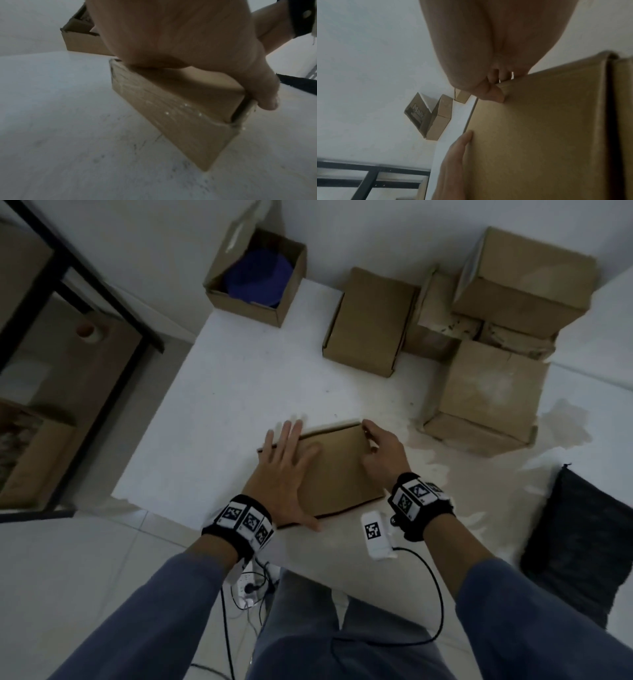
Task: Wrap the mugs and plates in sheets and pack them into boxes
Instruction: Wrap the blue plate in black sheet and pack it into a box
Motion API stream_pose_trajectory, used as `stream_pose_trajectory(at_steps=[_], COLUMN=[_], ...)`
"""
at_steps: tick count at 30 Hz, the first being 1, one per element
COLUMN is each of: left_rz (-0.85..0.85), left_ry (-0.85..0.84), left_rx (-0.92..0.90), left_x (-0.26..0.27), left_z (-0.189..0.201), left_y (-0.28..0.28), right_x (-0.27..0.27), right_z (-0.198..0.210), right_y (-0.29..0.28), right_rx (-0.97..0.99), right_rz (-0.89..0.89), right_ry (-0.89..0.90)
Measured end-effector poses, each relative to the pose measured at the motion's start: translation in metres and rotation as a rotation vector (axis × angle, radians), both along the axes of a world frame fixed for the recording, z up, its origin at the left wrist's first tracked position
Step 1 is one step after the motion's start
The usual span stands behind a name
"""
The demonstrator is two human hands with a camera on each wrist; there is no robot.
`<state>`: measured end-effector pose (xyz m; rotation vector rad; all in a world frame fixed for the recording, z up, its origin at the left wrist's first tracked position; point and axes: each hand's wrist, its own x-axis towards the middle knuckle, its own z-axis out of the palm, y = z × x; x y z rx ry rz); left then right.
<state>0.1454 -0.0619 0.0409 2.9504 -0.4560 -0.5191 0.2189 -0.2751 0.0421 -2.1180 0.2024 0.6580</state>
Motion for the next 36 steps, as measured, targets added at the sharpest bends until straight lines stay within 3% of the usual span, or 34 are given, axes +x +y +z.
stream_pose_trajectory(at_steps=[9, 14, 20, 26, 31, 36], left_rz=[-0.006, 0.005, 0.006, 0.004, 0.008, 0.018], left_ry=[0.072, 0.073, 0.039, 0.033, 0.039, 0.078], left_rx=[-0.014, -0.012, 0.004, 0.035, 0.041, 0.037], left_x=[0.003, 0.003, 0.002, 0.002, 0.002, 0.002], left_z=[-0.011, -0.008, -0.007, -0.006, -0.004, -0.006], left_y=[0.0, -0.001, -0.003, -0.005, -0.007, -0.011], right_x=[0.002, -0.003, -0.067, -0.075, -0.075, -0.054], right_z=[-0.001, 0.02, 0.008, -0.005, -0.005, 0.008], right_y=[0.009, 0.0, -0.009, -0.012, -0.014, -0.012], right_rx=[0.075, 0.294, 0.447, 0.549, 0.469, -0.033], right_rz=[-0.044, -0.062, -0.449, -0.535, -0.389, 0.218], right_ry=[0.102, 0.175, 0.155, 0.128, 0.136, 0.04])
